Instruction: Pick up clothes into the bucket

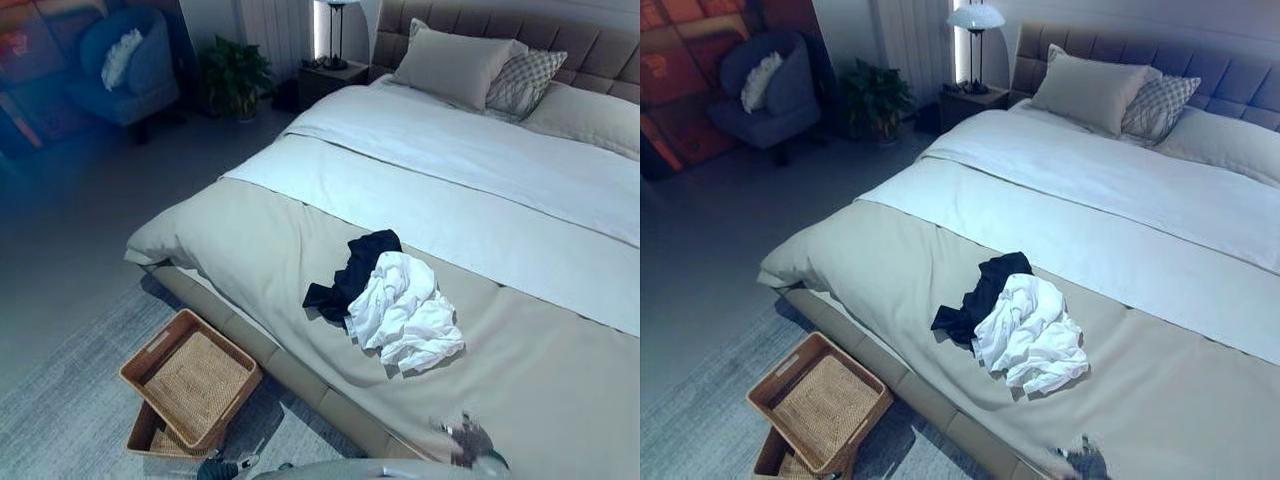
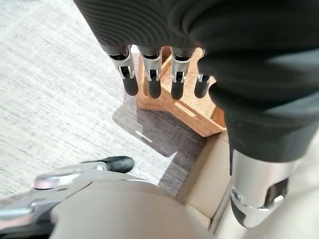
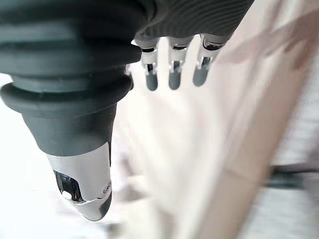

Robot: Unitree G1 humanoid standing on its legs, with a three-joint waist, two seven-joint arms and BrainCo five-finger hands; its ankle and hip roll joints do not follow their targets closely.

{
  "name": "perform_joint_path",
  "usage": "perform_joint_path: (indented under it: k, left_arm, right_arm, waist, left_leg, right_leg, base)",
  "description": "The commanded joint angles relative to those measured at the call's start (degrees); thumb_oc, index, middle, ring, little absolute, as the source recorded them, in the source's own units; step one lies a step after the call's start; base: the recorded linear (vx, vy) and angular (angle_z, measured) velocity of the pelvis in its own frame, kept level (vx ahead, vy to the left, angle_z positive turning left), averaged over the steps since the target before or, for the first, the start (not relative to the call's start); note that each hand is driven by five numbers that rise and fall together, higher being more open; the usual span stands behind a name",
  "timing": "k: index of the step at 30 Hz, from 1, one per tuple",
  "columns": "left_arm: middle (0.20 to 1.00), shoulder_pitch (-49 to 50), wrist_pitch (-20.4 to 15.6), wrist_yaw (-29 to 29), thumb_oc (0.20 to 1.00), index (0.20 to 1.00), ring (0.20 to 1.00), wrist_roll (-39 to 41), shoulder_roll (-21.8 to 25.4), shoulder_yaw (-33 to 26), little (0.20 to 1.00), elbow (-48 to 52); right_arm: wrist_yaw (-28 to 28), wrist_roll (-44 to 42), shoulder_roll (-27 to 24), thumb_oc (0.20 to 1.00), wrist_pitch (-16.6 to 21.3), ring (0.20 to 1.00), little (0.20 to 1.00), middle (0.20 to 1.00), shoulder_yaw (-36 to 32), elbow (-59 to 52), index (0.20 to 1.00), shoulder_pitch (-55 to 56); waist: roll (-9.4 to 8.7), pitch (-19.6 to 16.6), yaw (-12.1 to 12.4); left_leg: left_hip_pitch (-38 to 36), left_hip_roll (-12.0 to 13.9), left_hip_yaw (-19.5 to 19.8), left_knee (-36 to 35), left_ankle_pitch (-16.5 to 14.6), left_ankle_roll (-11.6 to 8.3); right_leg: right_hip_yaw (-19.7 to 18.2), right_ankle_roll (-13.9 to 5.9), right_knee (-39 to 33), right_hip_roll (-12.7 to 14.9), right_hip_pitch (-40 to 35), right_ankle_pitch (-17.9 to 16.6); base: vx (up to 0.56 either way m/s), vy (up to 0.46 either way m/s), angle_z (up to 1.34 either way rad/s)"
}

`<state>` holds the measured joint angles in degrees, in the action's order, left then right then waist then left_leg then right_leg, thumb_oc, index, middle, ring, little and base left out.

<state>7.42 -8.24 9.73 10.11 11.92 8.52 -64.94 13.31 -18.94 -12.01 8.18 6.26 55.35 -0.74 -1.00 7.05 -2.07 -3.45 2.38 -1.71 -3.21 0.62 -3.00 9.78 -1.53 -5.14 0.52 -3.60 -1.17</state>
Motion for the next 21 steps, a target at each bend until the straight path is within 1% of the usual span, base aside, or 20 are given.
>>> perform_joint_path:
  k: [1,2,3,4,5,7,8,9,10,11,12,13,14,15,16,17,18,19,20,21]
  left_arm:
    - [1.0,-4.85,-2.27,2.68,1.0,1.0,1.0,2.6,-1.32,2.15,1.0,0.21]
    - [1.0,-4.88,-2.27,2.68,1.0,1.0,1.0,2.61,-1.32,2.15,1.0,0.21]
    - [1.0,-4.96,-2.42,3.04,1.0,1.0,1.0,2.98,-1.37,2.47,1.0,0.47]
    - [1.0,-5.48,-2.45,3.58,1.0,1.0,1.0,3.24,-1.39,3.28,1.0,0.66]
    - [1.0,-5.53,-2.45,3.58,1.0,1.0,1.0,3.24,-1.4,3.27,1.0,0.66]
    - [1.0,-5.97,-2.61,4.35,1.0,1.0,1.0,3.31,-1.39,4.15,1.0,1.11]
    - [1.0,-6.45,-2.77,4.88,1.0,1.0,1.0,3.53,-1.39,4.96,1.0,1.57]
    - [1.0,-6.48,-2.76,4.89,1.0,1.0,1.0,3.53,-1.39,4.95,1.0,1.57]
    - [1.0,-6.97,-2.77,5.63,1.0,1.0,1.0,3.89,-1.37,5.56,1.0,1.84]
    - [1.0,-7.03,-2.77,5.63,1.0,1.0,1.0,3.89,-1.39,5.54,1.0,1.82]
    - [1.0,-7.71,-3.14,6.6,1.0,1.0,1.0,4.47,-1.29,6.27,1.0,2.56]
    - [1.0,-7.77,-3.14,6.6,1.0,1.0,1.0,4.47,-1.3,6.25,1.0,2.54]
    - [1.0,-8.21,-3.32,7.03,1.0,1.0,1.0,4.74,-1.25,6.56,1.0,2.84]
    - [1.0,-8.69,-3.7,8.19,1.0,1.0,1.0,5.24,-1.32,7.59,1.0,3.8]
    - [1.0,-8.75,-3.69,8.2,1.0,1.0,1.0,5.24,-1.34,7.56,1.0,3.8]
    - [1.0,-9.35,-4.02,9.37,1.0,1.0,1.0,5.7,-1.27,8.49,1.0,4.61]
    - [1.0,-9.42,-4.02,9.39,1.0,1.0,1.0,5.7,-1.28,8.47,1.0,4.61]
    - [1.0,-9.92,-4.32,10.52,1.0,1.0,1.0,5.39,-1.17,9.89,1.0,5.74]
    - [1.0,-10.2,-4.39,11.14,1.0,1.0,1.0,5.1,-1.07,10.73,1.0,6.31]
    - [1.0,-10.27,-4.37,11.16,1.0,1.0,1.0,5.1,-1.08,10.72,1.0,6.32]
  right_arm:
    - [3.98,-3.25,-1.2,1.0,4.55,1.0,1.0,1.0,-0.81,-6.24,1.0,-8.14]
    - [3.99,-3.24,-1.2,1.0,4.54,1.0,1.0,1.0,-0.82,-6.24,1.0,-8.16]
    - [4.69,-3.71,-1.55,1.0,4.87,1.0,1.0,1.0,-0.94,-7.04,1.0,-9.33]
    - [6.65,-2.83,-2.61,1.0,5.07,1.0,1.0,1.0,-0.93,-7.65,1.0,-12.23]
    - [6.66,-2.82,-2.61,1.0,5.08,1.0,1.0,1.0,-0.94,-7.61,1.0,-12.31]
    - [8.23,-1.75,-3.58,1.0,4.85,1.0,1.0,1.0,-0.6,-7.29,1.0,-15.03]
    - [9.77,-0.52,-4.57,1.0,4.5,1.0,1.0,1.0,-0.17,-5.88,1.0,-17.41]
    - [9.77,-0.52,-4.58,1.0,4.53,1.0,1.0,1.0,-0.18,-5.81,1.0,-17.49]
    - [11.62,0.58,-5.3,1.0,3.94,1.0,1.0,1.0,0.45,-4.46,1.0,-19.89]
    - [11.63,0.59,-5.31,1.0,3.96,1.0,1.0,1.0,0.45,-4.41,1.0,-19.98]
    - [13.43,2.04,-5.87,1.0,3.45,1.0,1.0,1.0,1.42,-3.07,1.0,-22.75]
    - [13.44,2.05,-5.88,1.0,3.46,1.0,1.0,1.0,1.42,-3.02,1.0,-22.84]
    - [14.4,3.03,-6.14,1.0,3.2,1.0,1.0,1.0,2.07,-2.06,1.0,-24.0]
    - [16.65,4.84,-6.7,1.0,2.41,1.0,1.0,1.0,3.28,0.54,1.0,-26.8]
    - [16.64,4.83,-6.72,1.0,2.45,1.0,1.0,1.0,3.28,0.64,1.0,-26.93]
    - [19.24,6.47,-7.3,1.0,1.66,1.0,1.0,1.0,3.98,3.32,1.0,-30.0]
    - [19.24,6.47,-7.31,1.0,1.69,1.0,1.0,1.0,3.98,3.41,1.0,-30.13]
    - [21.34,7.14,-7.71,1.0,1.1,1.0,1.0,1.0,4.27,6.28,1.0,-33.42]
    - [22.16,6.79,-7.88,1.0,0.82,1.0,1.0,1.0,4.28,7.55,1.0,-35.33]
    - [22.14,6.77,-7.91,1.0,0.86,1.0,1.0,1.0,4.28,7.65,1.0,-35.45]
  waist:
    - [-2.74,4.4,2.11]
    - [-2.74,4.37,2.11]
    - [-2.74,4.8,2.33]
    - [-2.81,5.96,2.87]
    - [-2.8,5.96,2.86]
    - [-2.88,6.91,3.31]
    - [-2.79,7.97,3.77]
    - [-2.78,7.95,3.76]
    - [-2.69,9.22,4.19]
    - [-2.68,9.2,4.17]
    - [-2.47,10.79,4.68]
    - [-2.47,10.78,4.67]
    - [-2.35,11.43,4.97]
    - [-2.02,13.18,5.57]
    - [-2.01,13.21,5.55]
    - [-1.51,14.89,6.1]
    - [-1.5,14.91,6.09]
    - [-0.93,16.32,6.59]
    - [-0.7,17.04,6.77]
    - [-0.69,17.05,6.78]
  left_leg:
    - [4.38,-2.64,2.7,1.77,0.17,1.21]
    - [4.46,-2.65,2.71,1.81,0.17,1.21]
    - [5.01,-2.69,2.79,1.86,0.36,1.22]
    - [6.41,-3.03,3.12,2.09,0.76,1.3]
    - [6.48,-3.03,3.12,2.13,0.76,1.31]
    - [7.73,-3.27,3.42,2.17,1.11,1.41]
    - [8.89,-3.49,3.78,2.14,1.51,1.46]
    - [8.96,-3.5,3.79,2.16,1.52,1.46]
    - [10.43,-3.76,4.17,2.35,1.88,1.53]
    - [10.52,-3.77,4.18,2.39,1.88,1.54]
    - [12.22,-4.12,4.38,3.11,2.03,1.64]
    - [12.36,-4.12,4.38,3.2,1.99,1.64]
    - [13.1,-4.24,4.38,3.71,1.94,1.68]
    - [14.67,-4.57,4.47,5.22,1.75,1.75]
    - [14.79,-4.57,4.47,5.35,1.69,1.75]
    - [16.35,-4.84,4.76,6.37,1.7,1.8]
    - [16.45,-4.84,4.76,6.46,1.67,1.8]
    - [18.07,-5.04,5.0,7.08,1.78,1.76]
    - [18.88,-5.24,5.07,7.47,1.81,1.77]
    - [19.0,-5.24,5.07,7.56,1.78,1.77]
  right_leg:
    - [1.25,-5.3,2.81,5.03,1.52,0.85]
    - [1.26,-5.3,2.83,5.03,1.6,0.85]
    - [1.35,-5.37,2.87,5.15,2.13,0.64]
    - [1.6,-5.44,3.1,5.33,3.36,0.17]
    - [1.6,-5.45,3.12,5.34,3.43,0.17]
    - [1.8,-5.51,3.22,5.51,4.58,-0.21]
    - [1.97,-5.59,3.35,5.75,5.67,-0.6]
    - [1.97,-5.59,3.38,5.76,5.75,-0.6]
    - [2.24,-5.67,3.54,6.01,6.96,-0.94]
    - [2.25,-5.67,3.57,6.02,7.05,-0.93]
    - [2.24,-5.73,3.92,6.2,8.49,-1.2]
    - [2.23,-5.73,3.98,6.21,8.61,-1.2]
    - [2.17,-5.67,4.18,6.29,9.2,-1.26]
    - [2.2,-5.6,4.73,6.69,10.33,-1.46]
    - [2.2,-5.61,4.78,6.69,10.41,-1.45]
    - [2.13,-5.6,5.14,7.07,11.4,-1.65]
    - [2.13,-5.6,5.18,7.07,11.48,-1.65]
    - [2.26,-5.57,5.48,7.37,12.78,-1.78]
    - [2.23,-5.54,5.7,7.49,13.53,-1.86]
    - [2.22,-5.54,5.75,7.49,13.63,-1.85]
  base:
    - [-0.08,0.03,0.06]
    - [-0.1,0.047,0.04]
    - [-0.07,0.051,0.02]
    - [-0.07,0.052,0.05]
    - [-0.07,0.047,0.04]
    - [-0.05,0.046,0.01]
    - [-0.05,0.051,0.03]
    - [-0.07,0.063,0.11]
    - [-0.04,0.029,0.1]
    - [-0.08,0.061,0.16]
    - [-0.04,0.033,0.12]
    - [-0.05,0.047,0.13]
    - [-0.04,0.05,0.03]
    - [-0.04,0.05,0.04]
    - [-0.07,0.07,0.02]
    - [-0.04,0.036,0.06]
    - [-0.07,0.063,0.06]
    - [-0.05,0.049,0.06]
    - [-0.05,0.049,0.07]
    - [-0.04,0.032,0.06]
